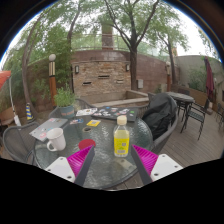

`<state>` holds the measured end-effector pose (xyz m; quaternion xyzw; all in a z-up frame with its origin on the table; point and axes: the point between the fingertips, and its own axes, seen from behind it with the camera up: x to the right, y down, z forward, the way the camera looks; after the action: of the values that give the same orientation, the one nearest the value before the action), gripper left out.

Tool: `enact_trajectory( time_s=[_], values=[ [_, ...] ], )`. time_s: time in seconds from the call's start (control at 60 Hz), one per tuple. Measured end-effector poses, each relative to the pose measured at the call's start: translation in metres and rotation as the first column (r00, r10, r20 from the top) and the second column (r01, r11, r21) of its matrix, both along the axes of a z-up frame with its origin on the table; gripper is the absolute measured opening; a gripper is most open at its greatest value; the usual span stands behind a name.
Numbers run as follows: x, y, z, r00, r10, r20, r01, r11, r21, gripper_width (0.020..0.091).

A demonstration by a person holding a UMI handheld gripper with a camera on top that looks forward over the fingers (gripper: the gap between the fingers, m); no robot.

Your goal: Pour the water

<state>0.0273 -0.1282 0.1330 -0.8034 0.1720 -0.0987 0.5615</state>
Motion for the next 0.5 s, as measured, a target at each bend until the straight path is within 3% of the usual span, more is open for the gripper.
enact_trajectory(
  time_s=[0.15, 0.35, 0.383, 0.433, 0.5],
  values=[
    [0.055, 0.066, -0.049, 0.998, 0.009, 0.057, -0.008, 1.0, -0.011, 0.0804],
    [0.088, 0.122, -0.07, 0.998, 0.007, 0.067, -0.011, 0.998, 0.057, 0.0785],
    [0.088, 0.128, -0.069, 0.996, 0.017, 0.084, -0.023, 0.997, 0.074, 0.0721],
    [0.09, 0.134, -0.066, 0.993, 0.023, 0.119, -0.034, 0.995, 0.09, 0.0505],
    [0.086, 0.139, -0.067, 0.991, 0.05, 0.126, -0.062, 0.994, 0.095, 0.0459]
  ],
)
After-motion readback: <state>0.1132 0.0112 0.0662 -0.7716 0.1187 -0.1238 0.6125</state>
